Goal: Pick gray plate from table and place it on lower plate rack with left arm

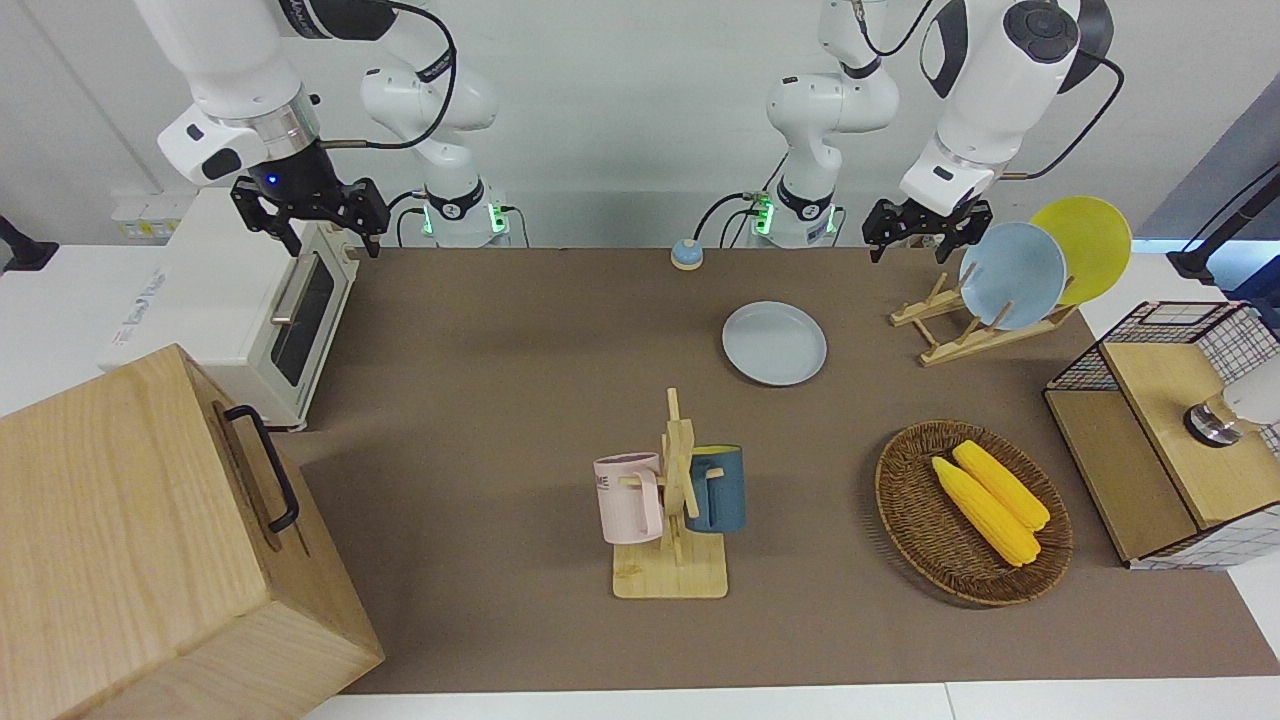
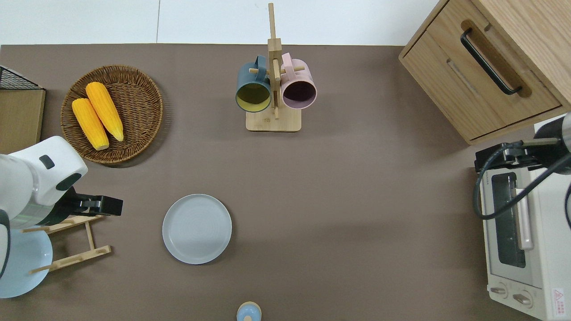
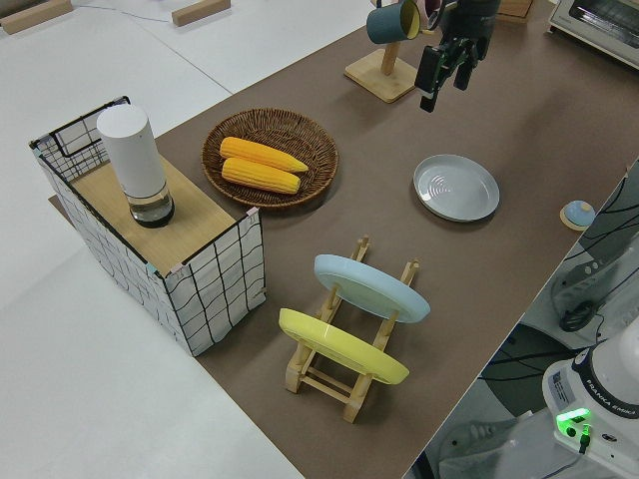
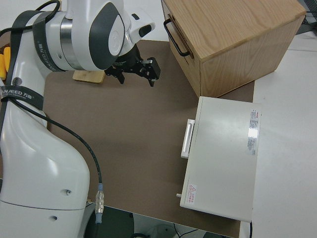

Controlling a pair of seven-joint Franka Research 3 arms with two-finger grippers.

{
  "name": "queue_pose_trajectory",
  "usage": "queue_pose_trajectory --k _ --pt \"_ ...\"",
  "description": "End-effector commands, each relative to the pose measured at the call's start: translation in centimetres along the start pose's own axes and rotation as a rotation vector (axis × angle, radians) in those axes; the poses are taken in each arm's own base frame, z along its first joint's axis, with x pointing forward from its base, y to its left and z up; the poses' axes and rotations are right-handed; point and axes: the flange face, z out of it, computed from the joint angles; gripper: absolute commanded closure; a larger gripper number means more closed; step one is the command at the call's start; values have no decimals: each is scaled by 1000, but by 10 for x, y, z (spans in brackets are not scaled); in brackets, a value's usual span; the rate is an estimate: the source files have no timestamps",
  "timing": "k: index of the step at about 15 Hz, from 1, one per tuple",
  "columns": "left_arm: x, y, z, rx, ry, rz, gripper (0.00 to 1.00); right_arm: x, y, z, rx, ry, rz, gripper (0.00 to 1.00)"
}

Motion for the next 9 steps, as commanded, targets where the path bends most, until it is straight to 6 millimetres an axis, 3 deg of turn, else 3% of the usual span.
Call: queue_pose_trajectory --k 1,9 --pt "-2 -1 0 8 -6 -4 2 -6 -3 -15 -4 24 0 17" --pt "-2 -1 0 8 -6 -2 2 -5 -9 -17 4 32 -12 17"
